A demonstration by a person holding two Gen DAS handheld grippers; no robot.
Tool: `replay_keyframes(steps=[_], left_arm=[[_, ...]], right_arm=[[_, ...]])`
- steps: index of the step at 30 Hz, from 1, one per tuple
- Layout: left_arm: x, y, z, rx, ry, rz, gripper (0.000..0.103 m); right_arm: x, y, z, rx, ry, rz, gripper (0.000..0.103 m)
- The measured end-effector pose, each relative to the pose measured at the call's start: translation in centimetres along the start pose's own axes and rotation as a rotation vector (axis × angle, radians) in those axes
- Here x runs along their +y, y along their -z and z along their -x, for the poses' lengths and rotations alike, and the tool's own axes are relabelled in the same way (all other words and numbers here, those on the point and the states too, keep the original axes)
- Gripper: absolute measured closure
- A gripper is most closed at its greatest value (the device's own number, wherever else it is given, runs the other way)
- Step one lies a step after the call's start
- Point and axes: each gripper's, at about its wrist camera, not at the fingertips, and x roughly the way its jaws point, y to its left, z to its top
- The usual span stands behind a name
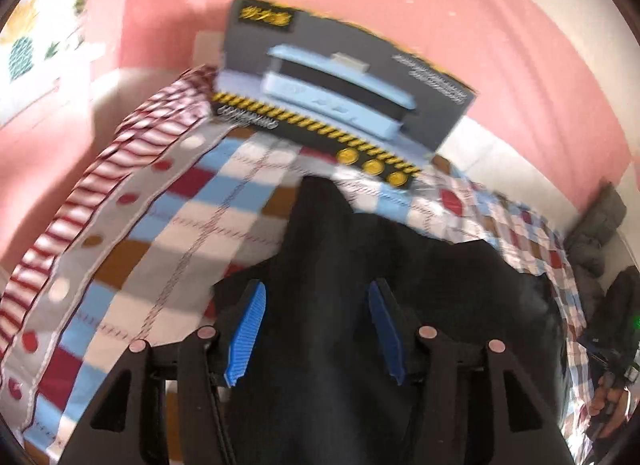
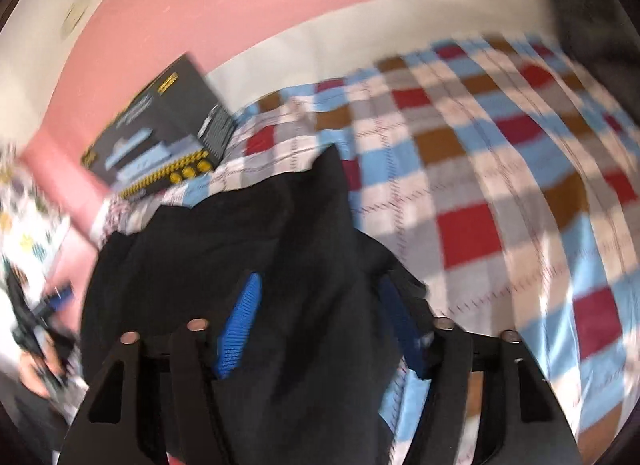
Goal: Fold large clothes
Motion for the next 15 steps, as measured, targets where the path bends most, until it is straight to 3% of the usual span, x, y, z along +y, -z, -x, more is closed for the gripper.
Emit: replay_keyframes(steps=[1, 4, 6, 8, 15], left_arm=[[-0.9, -0.4, -0.8, 0.001, -0.013, -0.035, 0.048], [-3.1, -0.4, -4.7, 0.046, -0.076, -0.134, 0.048], [-2.9, 0.1, -7.7, 0.079, -0.15, -0.165, 0.048], [-2.0, 0.6, -9.5, 0.094, -0.164, -0.156, 0.045], [-1.9, 0.2, -8.7, 0.081, -0.178, -0.139, 0.045]], right_arm=[[0.7, 0.0, -1.1, 0.015, 0.004, 0.02, 0.06], [1.5, 0.0, -5.0, 0.066, 0.039, 0.036, 0.068], [0.8, 0.1, -7.4, 0.089, 0.088, 0.034, 0.079], [-0.4, 0.2, -8.3, 0.097, 0.102, -0.004, 0.086], [-0.3, -0.2, -7.7, 0.104, 0.134, 0.007, 0.087]])
